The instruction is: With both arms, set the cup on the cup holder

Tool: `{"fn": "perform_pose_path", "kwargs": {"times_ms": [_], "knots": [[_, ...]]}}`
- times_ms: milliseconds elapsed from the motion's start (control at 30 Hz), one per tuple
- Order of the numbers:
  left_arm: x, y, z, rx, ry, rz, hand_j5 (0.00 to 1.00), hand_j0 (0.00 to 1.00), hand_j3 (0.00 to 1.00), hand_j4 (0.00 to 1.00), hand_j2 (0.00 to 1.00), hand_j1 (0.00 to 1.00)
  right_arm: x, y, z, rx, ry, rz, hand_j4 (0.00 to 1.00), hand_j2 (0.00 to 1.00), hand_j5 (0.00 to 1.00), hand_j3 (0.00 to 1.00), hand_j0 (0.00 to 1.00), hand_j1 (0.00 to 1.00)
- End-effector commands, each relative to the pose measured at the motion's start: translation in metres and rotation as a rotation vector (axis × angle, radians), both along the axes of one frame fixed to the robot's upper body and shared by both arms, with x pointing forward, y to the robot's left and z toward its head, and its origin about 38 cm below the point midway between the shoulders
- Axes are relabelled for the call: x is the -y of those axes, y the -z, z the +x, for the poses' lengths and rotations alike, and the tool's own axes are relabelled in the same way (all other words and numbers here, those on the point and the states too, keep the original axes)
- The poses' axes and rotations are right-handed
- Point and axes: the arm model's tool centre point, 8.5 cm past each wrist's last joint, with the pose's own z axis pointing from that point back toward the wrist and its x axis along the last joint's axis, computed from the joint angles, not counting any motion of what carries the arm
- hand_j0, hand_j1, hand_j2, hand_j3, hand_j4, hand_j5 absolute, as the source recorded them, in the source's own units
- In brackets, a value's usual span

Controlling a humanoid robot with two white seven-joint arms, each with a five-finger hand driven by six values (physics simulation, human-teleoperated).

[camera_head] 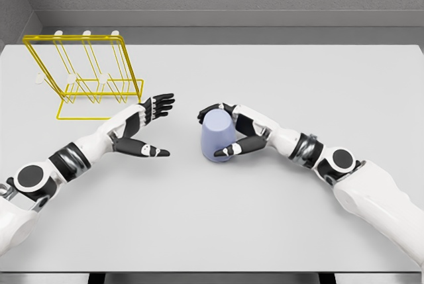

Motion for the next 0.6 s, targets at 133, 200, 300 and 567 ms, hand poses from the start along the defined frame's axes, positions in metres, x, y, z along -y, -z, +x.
{"fn": "perform_pose_path", "kwargs": {"times_ms": [133, 200, 300, 567], "knots": [[0.0120, 0.0016, 0.0005, -0.003, -0.005, -0.054, 1.00, 1.00, 1.00, 1.00, 1.00, 1.00, -0.0025, 0.0001, 0.0010, 0.001, 0.000, 0.001, 0.90, 0.90, 0.90, 0.90, 0.90, 0.90], [0.0106, 0.0037, -0.0009, -0.005, -0.008, -0.050, 1.00, 1.00, 1.00, 1.00, 1.00, 1.00, -0.0026, 0.0009, 0.0007, 0.006, -0.003, -0.010, 0.93, 0.93, 0.93, 0.93, 0.93, 0.93], [0.0107, 0.0034, -0.0023, 0.008, -0.006, -0.059, 1.00, 1.00, 1.00, 1.00, 1.00, 1.00, -0.0034, -0.0009, 0.0016, 0.016, -0.008, -0.017, 0.98, 0.98, 0.98, 0.98, 0.98, 0.98], [0.0098, 0.0075, -0.0019, -0.001, -0.016, -0.059, 1.00, 1.00, 1.00, 1.00, 1.00, 1.00, 0.0039, -0.0085, 0.0080, 0.047, -0.004, -0.043, 1.00, 1.00, 1.00, 1.00, 1.00, 1.00]]}}
